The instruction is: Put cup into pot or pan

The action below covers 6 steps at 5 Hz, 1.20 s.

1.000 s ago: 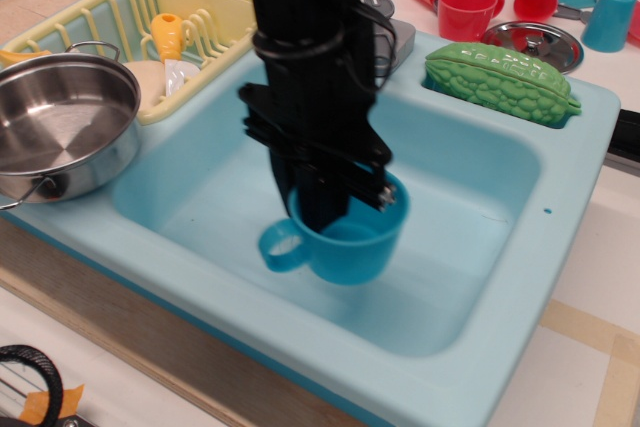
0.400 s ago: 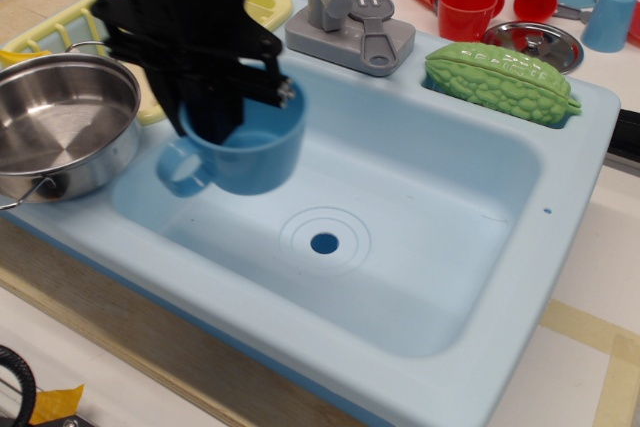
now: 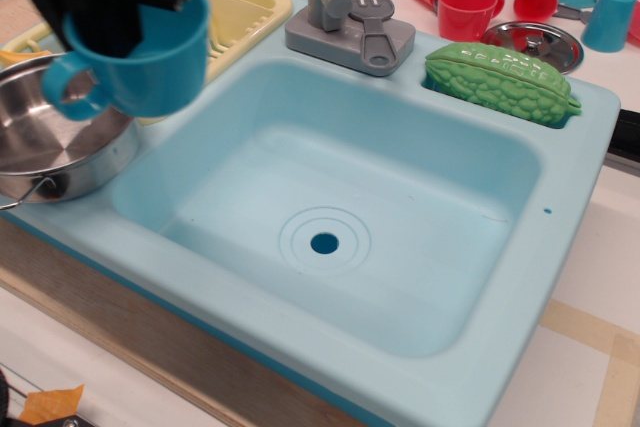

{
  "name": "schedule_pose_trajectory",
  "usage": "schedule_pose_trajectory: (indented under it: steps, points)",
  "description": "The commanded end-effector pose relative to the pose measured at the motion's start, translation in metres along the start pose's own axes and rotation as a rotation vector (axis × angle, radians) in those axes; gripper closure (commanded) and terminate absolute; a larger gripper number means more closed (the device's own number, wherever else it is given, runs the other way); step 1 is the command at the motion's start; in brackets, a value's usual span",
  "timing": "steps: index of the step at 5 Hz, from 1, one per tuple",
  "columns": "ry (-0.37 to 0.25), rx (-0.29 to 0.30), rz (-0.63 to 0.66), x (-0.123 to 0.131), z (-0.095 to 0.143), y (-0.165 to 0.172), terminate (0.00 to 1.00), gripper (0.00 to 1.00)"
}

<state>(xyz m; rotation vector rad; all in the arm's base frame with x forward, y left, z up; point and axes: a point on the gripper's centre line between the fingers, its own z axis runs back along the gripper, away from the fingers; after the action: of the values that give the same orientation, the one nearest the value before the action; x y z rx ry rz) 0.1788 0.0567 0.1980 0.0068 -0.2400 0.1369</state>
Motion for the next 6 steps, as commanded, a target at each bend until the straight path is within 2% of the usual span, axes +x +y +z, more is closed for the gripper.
schedule_pose_trajectory:
  steps: [1, 3, 5, 6]
  points:
    - [-0.072, 0.014, 0.061, -0.001, 0.009, 0.021, 0.0, 1.0]
    - [-0.045, -0.027, 0.104, 0.01, -0.009, 0.051, 0.0, 1.0]
    - [-0.019, -0.014, 0.136, 0.007, -0.022, 0.068, 0.0, 1.0]
    - [-0.019, -0.014, 0.136, 0.007, -0.022, 0.068, 0.0, 0.0]
